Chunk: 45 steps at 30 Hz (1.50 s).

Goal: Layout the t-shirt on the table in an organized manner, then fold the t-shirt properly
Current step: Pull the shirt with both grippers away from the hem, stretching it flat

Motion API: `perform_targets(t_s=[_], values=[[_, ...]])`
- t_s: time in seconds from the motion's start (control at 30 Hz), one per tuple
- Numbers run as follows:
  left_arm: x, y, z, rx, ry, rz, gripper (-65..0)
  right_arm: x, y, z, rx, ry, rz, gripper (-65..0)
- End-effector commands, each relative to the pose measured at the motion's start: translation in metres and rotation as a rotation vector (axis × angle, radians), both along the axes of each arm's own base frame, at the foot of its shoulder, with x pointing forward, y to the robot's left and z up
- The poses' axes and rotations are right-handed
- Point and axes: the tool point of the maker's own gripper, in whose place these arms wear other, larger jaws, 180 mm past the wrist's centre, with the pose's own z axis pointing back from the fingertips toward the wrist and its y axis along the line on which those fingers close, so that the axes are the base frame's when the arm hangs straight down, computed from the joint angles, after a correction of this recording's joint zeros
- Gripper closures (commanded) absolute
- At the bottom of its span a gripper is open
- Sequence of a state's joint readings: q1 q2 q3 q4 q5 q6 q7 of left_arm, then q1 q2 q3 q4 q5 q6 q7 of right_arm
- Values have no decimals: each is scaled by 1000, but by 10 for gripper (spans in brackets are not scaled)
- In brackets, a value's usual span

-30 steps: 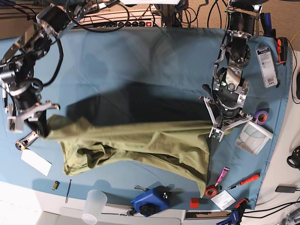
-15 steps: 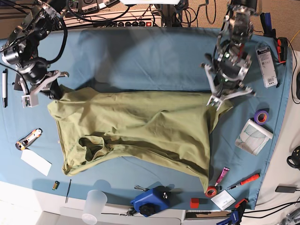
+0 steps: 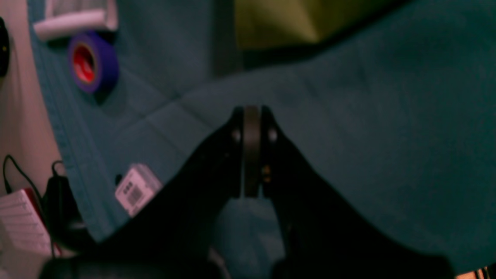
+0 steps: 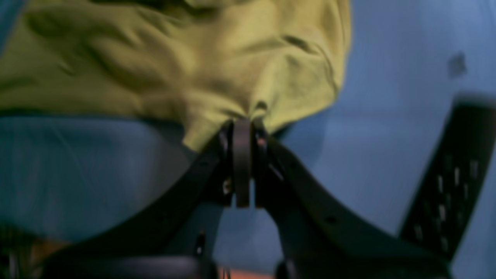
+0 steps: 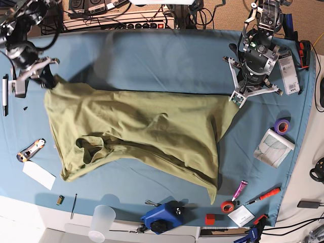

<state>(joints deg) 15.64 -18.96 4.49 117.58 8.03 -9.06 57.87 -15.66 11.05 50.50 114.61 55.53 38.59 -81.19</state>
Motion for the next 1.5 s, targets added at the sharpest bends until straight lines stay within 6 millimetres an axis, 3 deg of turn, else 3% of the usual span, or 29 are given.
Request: perform_targets(t_s=[0.0,0.03,0.07,0.17,0.23,0.47,0.6,0.8,0.83,0.9,1.0,1.13,1.3,1.37,1.47], values=[[6,-5,9,-31,-37,-15,0,7,0,13,-9,-56,9,0],[5,-11,9,-62,-35,-24,0,7,0,13,-7,-56,8,0],[6,-16,9,-97,-41,-35,-58,7,0,13,-7,-56,10,0],[12,-33,17,-172,-91,-90,-306,7,0,13,-6,-57,9,0],[17,-39,24,-227,-133,-87,-354,7,0,13,-7,-57,10,0],[40,-27,21,-306,-142,76,-354,7,-1,13,-12,-52,7,0],[53,-24,4,-330,-91,98,-354,7,-1,13,-12,-52,7,0],[55,-18,-22,-341,11,143,-351,7,-1,13,-12,-52,7,0],[55,-17,-23,-339,13,145,-334,7,-1,13,-12,-53,7,0],[55,-17,-23,-339,15,145,-240,7,-1,13,-12,-53,7,0],[55,-17,-23,-337,16,145,0,7,-1,13,-12,-53,7,0],[52,-8,-24,-277,32,158,0,11,-1,18,-21,-92,12,0],[47,5,-7,-240,37,212,0,19,-14,24,-72,-126,-45,0],[40,4,-2,-264,58,199,0,9,-4,12,-47,-42,10,0],[22,1,-6,-319,97,176,0,0,9,12,19,-58,55,0]])
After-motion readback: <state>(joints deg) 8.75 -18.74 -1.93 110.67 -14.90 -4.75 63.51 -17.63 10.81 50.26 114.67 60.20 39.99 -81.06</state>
